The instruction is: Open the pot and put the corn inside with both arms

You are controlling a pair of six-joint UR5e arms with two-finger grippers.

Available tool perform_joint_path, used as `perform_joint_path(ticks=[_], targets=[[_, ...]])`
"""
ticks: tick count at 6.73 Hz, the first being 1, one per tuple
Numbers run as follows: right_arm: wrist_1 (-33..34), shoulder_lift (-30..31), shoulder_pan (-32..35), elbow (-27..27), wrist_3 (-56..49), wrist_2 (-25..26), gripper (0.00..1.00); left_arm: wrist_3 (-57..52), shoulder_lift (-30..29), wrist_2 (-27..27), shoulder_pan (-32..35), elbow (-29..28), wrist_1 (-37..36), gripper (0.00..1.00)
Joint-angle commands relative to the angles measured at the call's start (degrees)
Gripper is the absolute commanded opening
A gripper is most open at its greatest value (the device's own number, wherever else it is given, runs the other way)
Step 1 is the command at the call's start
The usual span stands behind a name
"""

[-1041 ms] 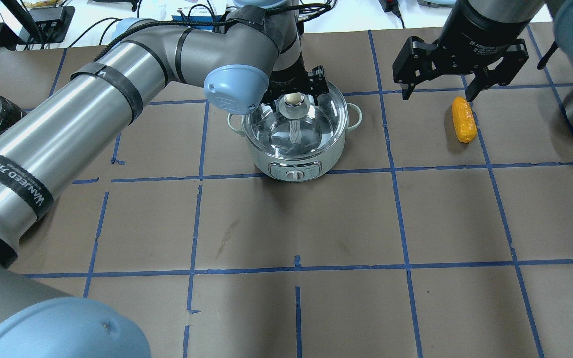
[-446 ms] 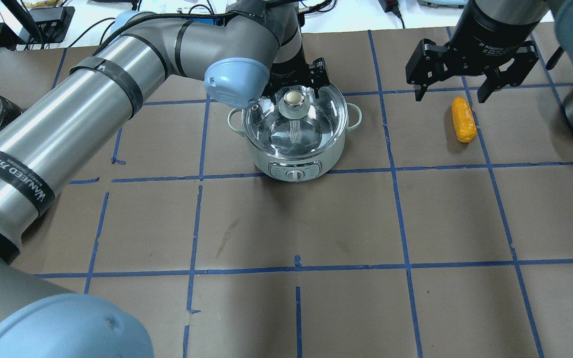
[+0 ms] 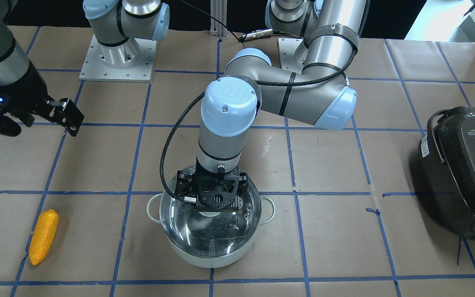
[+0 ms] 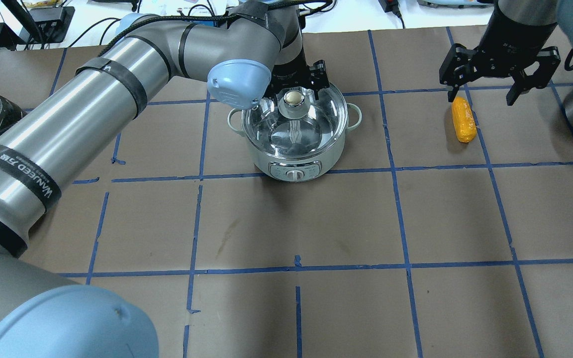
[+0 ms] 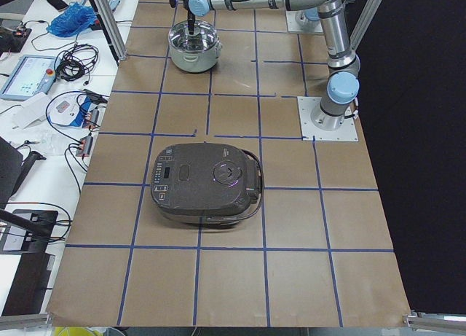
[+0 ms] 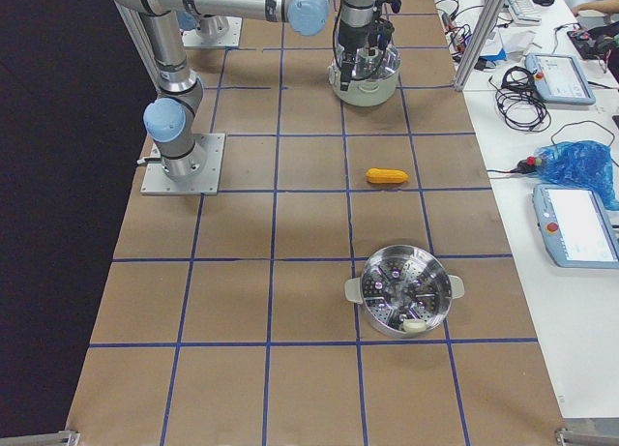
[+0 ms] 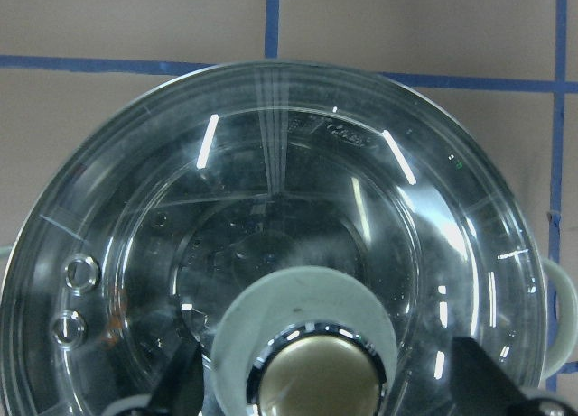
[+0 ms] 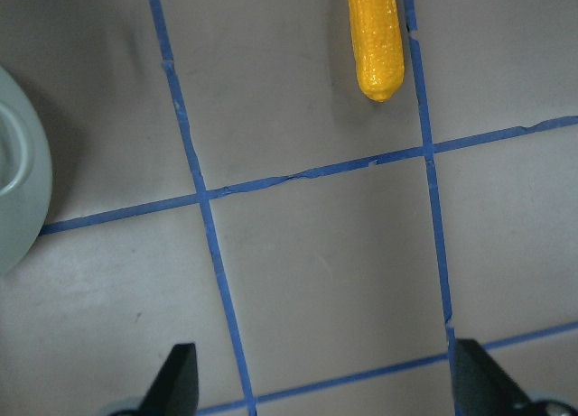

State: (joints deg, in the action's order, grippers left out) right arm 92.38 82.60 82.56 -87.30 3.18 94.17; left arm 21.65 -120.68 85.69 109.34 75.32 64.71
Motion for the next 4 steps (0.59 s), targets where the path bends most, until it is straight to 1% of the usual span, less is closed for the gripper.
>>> perform_joint_path(ticks=[1, 2, 3, 4], targets=[[13.97, -12.38, -0.91, 0.55, -3.69, 1.35, 1.0, 0.32, 0.44, 0.09, 0.0, -0.09, 0.15, 0.36], [20.58, -17.33, -2.13, 0.73, -8.67, 1.63, 1.0, 0.5, 0.62, 0.0, 0.0, 0.0, 0.41, 0.09], [22.91, -20.43, -3.18, 1.69, -8.98, 1.54, 1.0, 0.41, 0.71, 0.09, 0.0, 0.0, 0.42, 0.01], [25.28, -21.68, -3.37, 1.61, -9.42, 1.54, 0.99, 0.41, 2.19, 0.18, 0.0, -0.35, 1.55, 0.0]])
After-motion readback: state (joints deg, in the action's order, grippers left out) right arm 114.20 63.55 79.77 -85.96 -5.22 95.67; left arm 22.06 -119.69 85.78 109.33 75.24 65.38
